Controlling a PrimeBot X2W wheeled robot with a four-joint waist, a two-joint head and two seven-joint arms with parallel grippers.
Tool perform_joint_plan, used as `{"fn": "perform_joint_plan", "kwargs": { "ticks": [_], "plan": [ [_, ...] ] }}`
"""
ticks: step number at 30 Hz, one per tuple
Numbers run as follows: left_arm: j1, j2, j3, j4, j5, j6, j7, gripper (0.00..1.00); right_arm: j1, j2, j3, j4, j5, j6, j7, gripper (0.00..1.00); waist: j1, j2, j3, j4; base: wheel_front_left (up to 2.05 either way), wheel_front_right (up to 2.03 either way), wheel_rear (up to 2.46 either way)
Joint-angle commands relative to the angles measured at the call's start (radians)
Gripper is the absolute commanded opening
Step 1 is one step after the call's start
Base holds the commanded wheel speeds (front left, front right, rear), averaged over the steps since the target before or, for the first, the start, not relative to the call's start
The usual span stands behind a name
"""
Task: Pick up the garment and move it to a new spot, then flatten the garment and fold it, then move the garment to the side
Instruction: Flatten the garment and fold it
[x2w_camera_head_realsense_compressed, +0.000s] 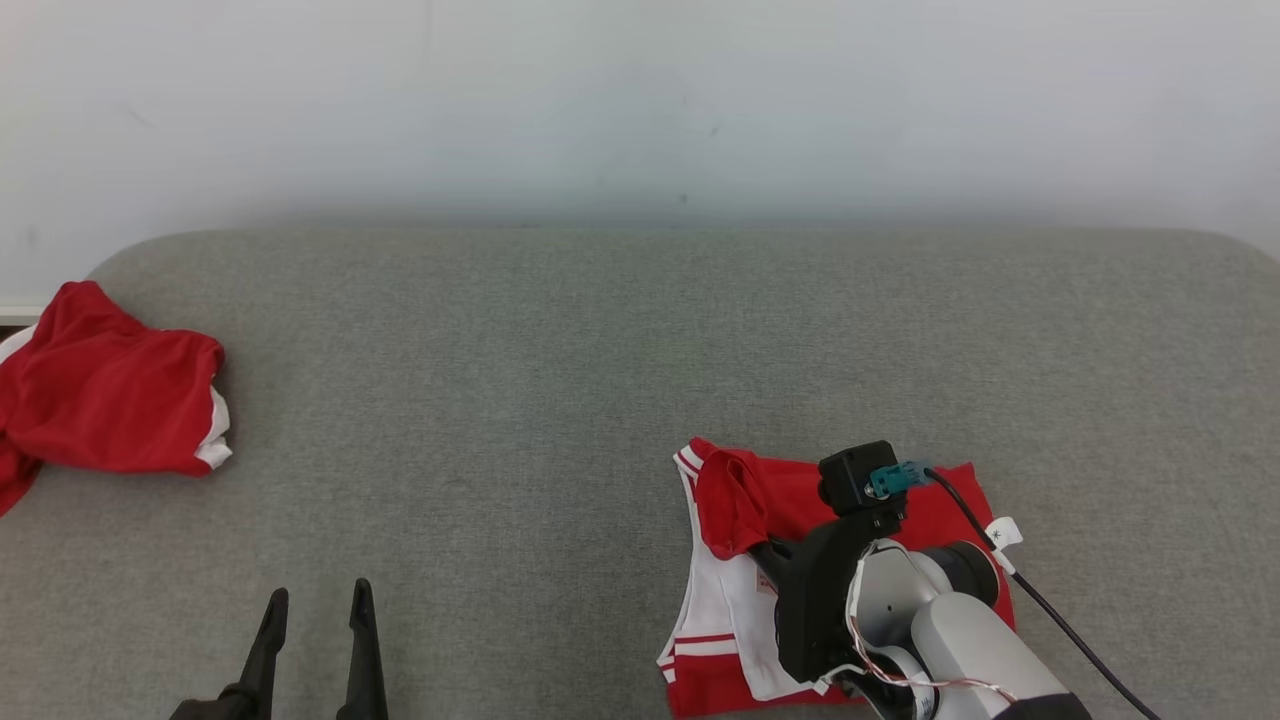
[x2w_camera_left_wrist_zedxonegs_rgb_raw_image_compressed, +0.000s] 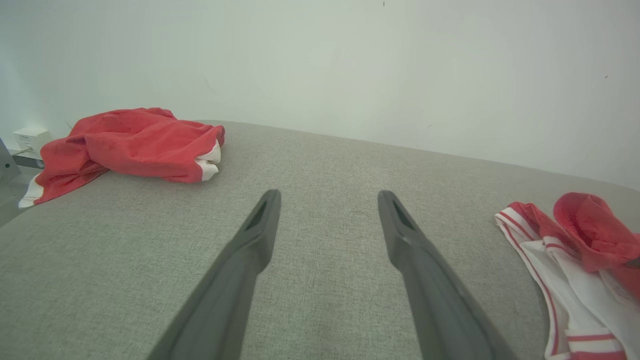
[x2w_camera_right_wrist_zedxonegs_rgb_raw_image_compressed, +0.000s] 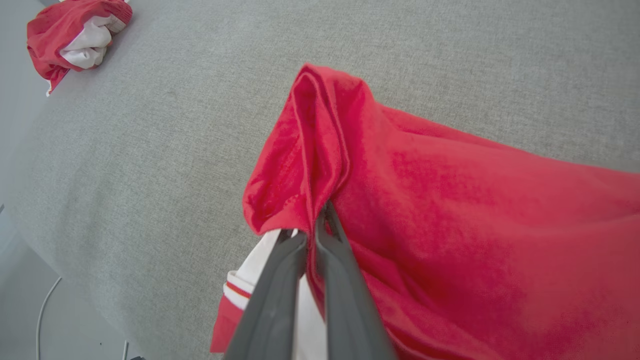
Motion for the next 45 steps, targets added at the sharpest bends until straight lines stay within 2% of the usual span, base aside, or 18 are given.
{"fn": "perform_joint_plan", "kwargs": {
  "ticks": [1,5,6,7,8,13,17,20,25,30,34,37,45],
  "plan": [
    [-0.002,0.000,0.001,0.004,-0.007,0.004,0.000,1.00,-0.022,0.000,0.015,0.022,0.024,-0.002,-0.019,0.00,0.0001,0.0000,0.001,0.013,0.00,0.00,0.00],
    [-0.005,0.000,-0.005,0.011,-0.006,-0.002,0.000,1.00,-0.066,0.001,0.050,0.108,0.054,-0.002,-0.063,0.00,0.0001,0.0000,0.003,0.033,0.00,0.00,0.00],
    [-0.006,0.000,-0.007,0.013,-0.006,-0.003,0.000,1.00,-0.076,0.001,0.057,0.127,0.057,-0.002,-0.076,0.16,0.0001,0.0000,0.003,0.037,0.00,0.00,0.00],
    [-0.008,0.000,-0.009,0.015,-0.006,-0.004,0.000,1.00,-0.085,0.001,0.063,0.146,0.062,-0.002,-0.089,0.48,0.0001,0.0000,0.003,0.042,0.00,0.00,0.00],
    [-0.009,0.000,-0.009,0.016,-0.007,-0.005,0.000,1.00,-0.092,0.001,0.067,0.156,0.077,-0.002,-0.105,1.00,0.0001,0.0000,0.003,0.046,0.00,0.00,0.00],
    [-0.009,0.000,0.001,0.015,-0.010,-0.001,0.000,1.00,-0.132,0.000,0.081,0.184,0.137,-0.002,-0.182,1.00,0.0001,0.0000,0.006,0.044,0.00,0.00,0.00],
    [-0.001,0.000,0.013,0.014,-0.013,0.004,0.000,1.00,-0.158,0.000,0.044,0.192,0.157,-0.002,-0.273,1.00,0.0001,0.0000,0.002,0.030,0.00,0.00,0.00],
    [0.001,0.000,0.016,0.013,-0.015,0.006,0.000,1.00,-0.155,0.000,0.005,0.206,0.124,-0.002,-0.328,1.00,0.0001,0.0000,-0.004,0.017,0.00,0.00,0.00],
    [0.004,0.000,0.015,0.017,-0.016,0.004,0.000,1.00,-0.106,-0.014,-0.092,0.216,0.001,-0.002,-0.383,1.00,0.0001,0.0000,-0.022,-0.003,0.00,0.00,0.00],
    [0.017,0.000,0.023,0.026,-0.020,0.001,0.000,1.00,0.008,-0.058,-0.180,0.128,-0.114,-0.002,-0.481,1.00,0.0001,0.0000,-0.054,-0.028,0.00,0.00,0.00],
    [0.019,0.000,0.036,0.026,-0.027,0.001,0.000,1.00,0.101,-0.068,-0.217,0.048,-0.159,-0.002,-0.539,1.00,0.0001,0.0000,-0.073,-0.046,0.00,0.00,0.00],
    [0.015,0.000,0.043,0.023,-0.029,0.000,0.000,1.00,0.161,-0.078,-0.216,-0.023,-0.170,-0.002,-0.594,1.00,0.0001,0.0000,-0.083,-0.056,0.00,0.00,0.00],
    [0.020,0.000,0.056,0.018,-0.033,0.006,0.000,1.00,0.264,-0.113,-0.202,-0.109,-0.171,-0.002,-0.654,1.00,0.0001,0.0000,-0.098,-0.081,0.00,0.00,0.00]
  ]
}}
